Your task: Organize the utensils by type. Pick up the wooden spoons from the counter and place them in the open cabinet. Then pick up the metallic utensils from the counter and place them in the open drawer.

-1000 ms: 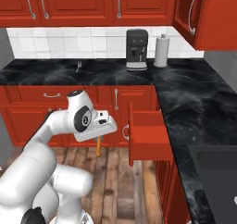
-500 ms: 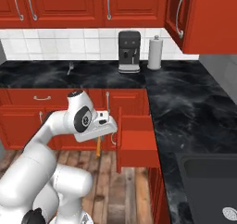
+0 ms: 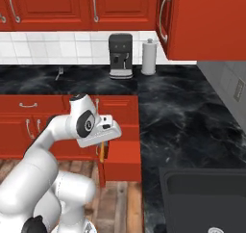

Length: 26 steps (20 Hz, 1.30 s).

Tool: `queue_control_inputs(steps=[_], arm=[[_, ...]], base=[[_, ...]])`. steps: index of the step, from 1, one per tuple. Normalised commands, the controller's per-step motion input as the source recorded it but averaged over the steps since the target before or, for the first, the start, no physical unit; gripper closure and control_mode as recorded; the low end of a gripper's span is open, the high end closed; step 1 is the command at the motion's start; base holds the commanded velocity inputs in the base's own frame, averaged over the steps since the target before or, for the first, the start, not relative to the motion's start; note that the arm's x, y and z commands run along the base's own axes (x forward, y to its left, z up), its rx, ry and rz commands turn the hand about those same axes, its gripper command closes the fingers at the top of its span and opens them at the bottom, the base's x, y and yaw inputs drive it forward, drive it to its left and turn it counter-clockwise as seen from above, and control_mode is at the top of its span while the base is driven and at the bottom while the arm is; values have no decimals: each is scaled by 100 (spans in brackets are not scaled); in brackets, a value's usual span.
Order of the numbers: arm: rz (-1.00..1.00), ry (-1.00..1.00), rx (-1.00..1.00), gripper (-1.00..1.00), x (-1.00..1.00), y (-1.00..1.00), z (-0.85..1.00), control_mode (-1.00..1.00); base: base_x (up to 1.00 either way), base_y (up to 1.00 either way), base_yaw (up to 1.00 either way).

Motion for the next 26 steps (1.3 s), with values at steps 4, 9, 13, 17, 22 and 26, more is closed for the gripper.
queue_control_inputs(steps=[4,9,13,17,22,26], arm=[[0,0,0,100,0,0,0,100],[0,0,0,100,0,0,0,100],[0,0,0,100,0,0,0,100],[0,0,8,100,5,0,-8,-100],[-4,0,15,100,35,9,-25,-100],[-18,1,10,100,80,36,-37,-100]], base=[[41,-34,1],[39,-18,2],[26,-3,0],[7,0,0],[0,0,0],[0,0,0]])
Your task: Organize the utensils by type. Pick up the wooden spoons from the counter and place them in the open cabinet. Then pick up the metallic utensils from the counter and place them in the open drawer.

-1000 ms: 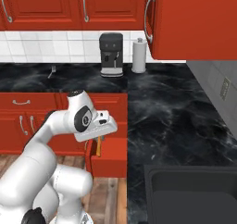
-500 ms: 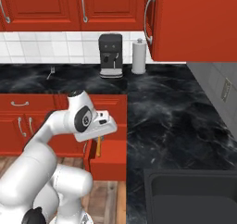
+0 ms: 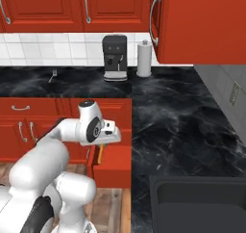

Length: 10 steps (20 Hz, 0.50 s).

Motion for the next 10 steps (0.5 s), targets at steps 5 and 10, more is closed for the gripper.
queue_control_inputs(steps=[5,10], arm=[[-7,0,4,100,80,13,-37,-100],[-2,0,0,100,68,4,-32,-100]], base=[[0,0,0],[0,0,0]])
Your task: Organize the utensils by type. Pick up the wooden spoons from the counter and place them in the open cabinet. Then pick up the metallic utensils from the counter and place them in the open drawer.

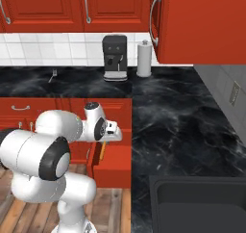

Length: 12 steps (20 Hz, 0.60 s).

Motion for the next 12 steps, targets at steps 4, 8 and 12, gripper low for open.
queue_control_inputs(steps=[4,8,12], arm=[[0,0,0,100,65,3,-35,-100],[0,0,0,100,35,16,-34,-100],[0,1,1,100,35,5,-23,-100]], base=[[0,0,0],[0,0,0],[0,0,0]])
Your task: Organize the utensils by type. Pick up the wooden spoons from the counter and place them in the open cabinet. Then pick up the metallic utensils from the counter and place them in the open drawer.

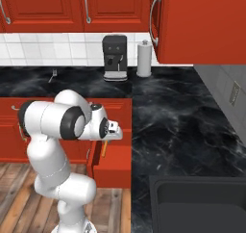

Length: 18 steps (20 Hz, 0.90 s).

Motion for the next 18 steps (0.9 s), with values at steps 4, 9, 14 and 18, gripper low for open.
queue_control_inputs(steps=[4,9,14,18], arm=[[0,4,1,100,10,7,-19,-100],[0,10,0,100,15,8,-25,-100],[0,5,0,100,16,13,-27,-100],[0,0,0,100,10,6,-17,-100]], base=[[0,0,0],[0,0,0],[0,0,0],[0,0,0]])
